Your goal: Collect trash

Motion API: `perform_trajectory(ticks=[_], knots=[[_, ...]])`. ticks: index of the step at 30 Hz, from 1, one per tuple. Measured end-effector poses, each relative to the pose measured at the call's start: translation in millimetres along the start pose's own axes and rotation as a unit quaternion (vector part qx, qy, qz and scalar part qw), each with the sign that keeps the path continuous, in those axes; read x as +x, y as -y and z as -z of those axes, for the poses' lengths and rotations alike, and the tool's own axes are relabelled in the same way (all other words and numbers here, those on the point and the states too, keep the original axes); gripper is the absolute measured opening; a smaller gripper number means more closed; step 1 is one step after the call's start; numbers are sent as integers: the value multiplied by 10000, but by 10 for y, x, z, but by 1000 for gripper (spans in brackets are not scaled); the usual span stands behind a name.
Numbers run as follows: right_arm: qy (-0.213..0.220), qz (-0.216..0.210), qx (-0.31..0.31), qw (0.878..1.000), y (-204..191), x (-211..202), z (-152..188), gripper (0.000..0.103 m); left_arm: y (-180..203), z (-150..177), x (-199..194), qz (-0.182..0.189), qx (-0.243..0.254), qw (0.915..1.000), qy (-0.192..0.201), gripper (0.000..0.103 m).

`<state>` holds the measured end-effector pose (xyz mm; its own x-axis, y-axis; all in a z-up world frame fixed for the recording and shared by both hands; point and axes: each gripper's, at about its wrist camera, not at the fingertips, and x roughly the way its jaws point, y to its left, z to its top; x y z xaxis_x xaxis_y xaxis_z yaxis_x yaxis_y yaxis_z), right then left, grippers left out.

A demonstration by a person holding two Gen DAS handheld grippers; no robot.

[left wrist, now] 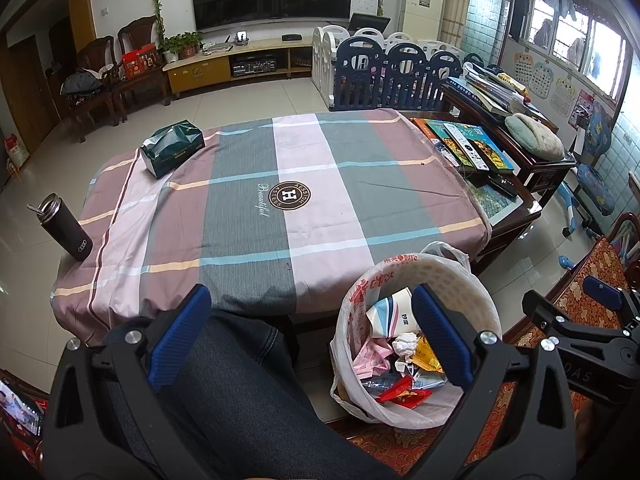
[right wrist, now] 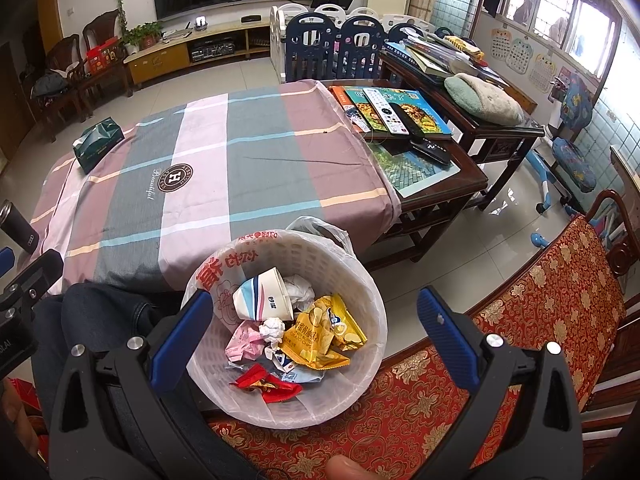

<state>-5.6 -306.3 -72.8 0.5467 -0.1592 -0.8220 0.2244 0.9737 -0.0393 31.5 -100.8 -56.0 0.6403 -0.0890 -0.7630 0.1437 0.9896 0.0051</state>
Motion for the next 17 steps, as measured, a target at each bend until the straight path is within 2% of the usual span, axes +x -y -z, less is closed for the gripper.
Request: perform_trajectory(ticks=[7, 11, 14, 17], knots=[[-31, 19, -2, 10000, -3, 43, 29, 100, -63, 65, 5, -115, -27, 9997, 195, 100], [-82, 54, -18, 10000, -4, 110, 37, 100, -106, 80, 83, 5, -96, 9999, 70, 100], [-63, 100, -2, 9999, 15, 107, 29, 100, -130, 85, 131, -40, -115, 9999, 9, 100], [256, -72, 203, 9994, 82, -27, -35, 100, -196, 95, 235, -112, -129, 9999, 2, 100]])
